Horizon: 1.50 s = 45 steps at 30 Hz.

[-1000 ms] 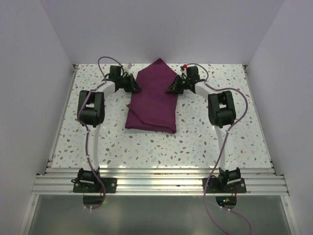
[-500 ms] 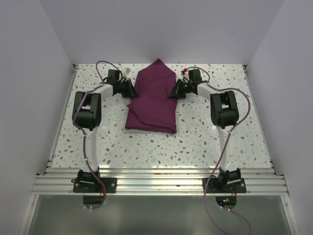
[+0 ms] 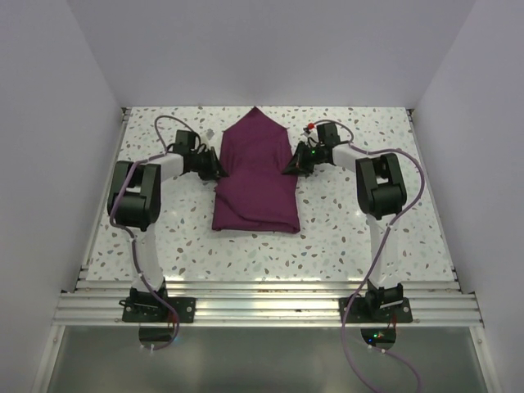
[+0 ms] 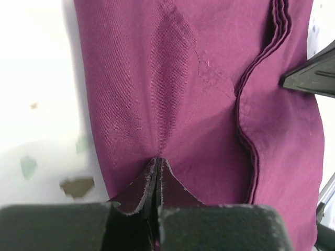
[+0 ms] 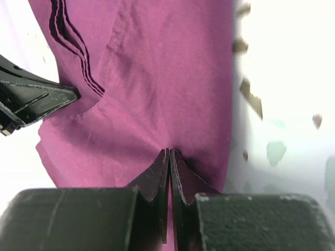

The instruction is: Prepare the surgical pack

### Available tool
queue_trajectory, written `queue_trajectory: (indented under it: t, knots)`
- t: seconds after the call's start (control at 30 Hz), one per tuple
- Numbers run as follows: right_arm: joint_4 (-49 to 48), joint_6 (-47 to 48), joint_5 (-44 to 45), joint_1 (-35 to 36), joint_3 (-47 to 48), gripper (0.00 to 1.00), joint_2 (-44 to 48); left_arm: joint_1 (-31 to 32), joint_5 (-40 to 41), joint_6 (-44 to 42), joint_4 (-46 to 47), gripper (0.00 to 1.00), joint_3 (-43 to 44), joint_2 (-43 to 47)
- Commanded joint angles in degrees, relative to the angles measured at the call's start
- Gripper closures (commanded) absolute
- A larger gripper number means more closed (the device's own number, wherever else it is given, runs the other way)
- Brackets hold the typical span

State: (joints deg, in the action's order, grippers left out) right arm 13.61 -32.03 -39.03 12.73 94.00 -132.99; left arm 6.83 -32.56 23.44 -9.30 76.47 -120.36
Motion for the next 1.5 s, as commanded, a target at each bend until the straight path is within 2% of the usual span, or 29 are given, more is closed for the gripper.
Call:
queue_trajectory:
  t: [0.0, 0.13, 0.27, 0.43, 0.57, 0.77, 0.9, 1.0, 1.1, 1.23, 1.27, 1.37, 1.47]
  knots:
    - [5.4, 3.0, 1.8, -0.2, -2.8, 0.95, 3.7, -0.1, 3.8, -1.5, -4.7, 1.0, -4.7, 1.6]
    - [5.2, 3.4, 4.4, -0.2, -0.8, 0.94, 5.4, -0.2, 6.6, -2.4, -6.4, 1.0, -0.4, 2.7]
    - [2.4, 0.9, 3.5, -0.2, 5.8, 0.92, 2.1, -0.6, 7.1, -2.0, -6.3, 0.94, 10.1, -0.4]
    - [0.4, -3.6, 2.7, -0.3, 16.7, 0.91, -5.5, -1.2, 3.5, 1.8, -5.5, 0.9, 20.6, -9.1]
    - [-3.7, -7.4, 2.9, -0.4, 19.6, 0.9, -12.2, -1.4, 0.7, 5.1, -5.3, 0.89, 27.4, -16.1]
    - [-8.5, -11.6, 5.3, -1.9, 21.6, 0.9, -16.9, -3.0, -0.1, 6.7, -1.2, 0.89, 27.2, -19.6]
    - [-8.2, -13.1, 6.8, -3.1, 27.8, 0.88, -20.2, -5.1, -1.1, 7.2, -0.4, 0.87, 30.0, -22.0]
    - [-7.3, -13.3, 7.6, -3.9, 31.4, 0.85, -21.2, -6.1, -2.9, 7.5, 0.3, 0.79, 33.3, -22.8]
    - [-5.7, -14.0, 7.7, -4.3, 36.1, 0.81, -20.8, -6.5, -3.6, 7.5, 2.0, 0.61, 35.9, -22.0]
    - [-5.5, -15.4, 8.3, -4.8, 34.6, 0.73, -16.8, -6.5, -0.3, 7.3, 4.8, 0.47, 34.7, -18.3]
    - [-5.3, -15.2, 8.9, -4.9, 33.8, 0.66, -15.8, -6.5, 0.6, 7.7, 5.5, 0.44, 34.5, -17.6]
    - [-4.7, -13.7, 10.0, -5.1, 32.7, 0.54, -15.5, -6.4, 2.4, 8.0, 5.8, 0.4, 35.2, -18.4]
    - [-5.3, -13.3, 8.4, -4.9, 33.8, 0.49, -18.3, -6.1, 2.2, 8.6, 6.7, 0.4, 35.6, -20.3]
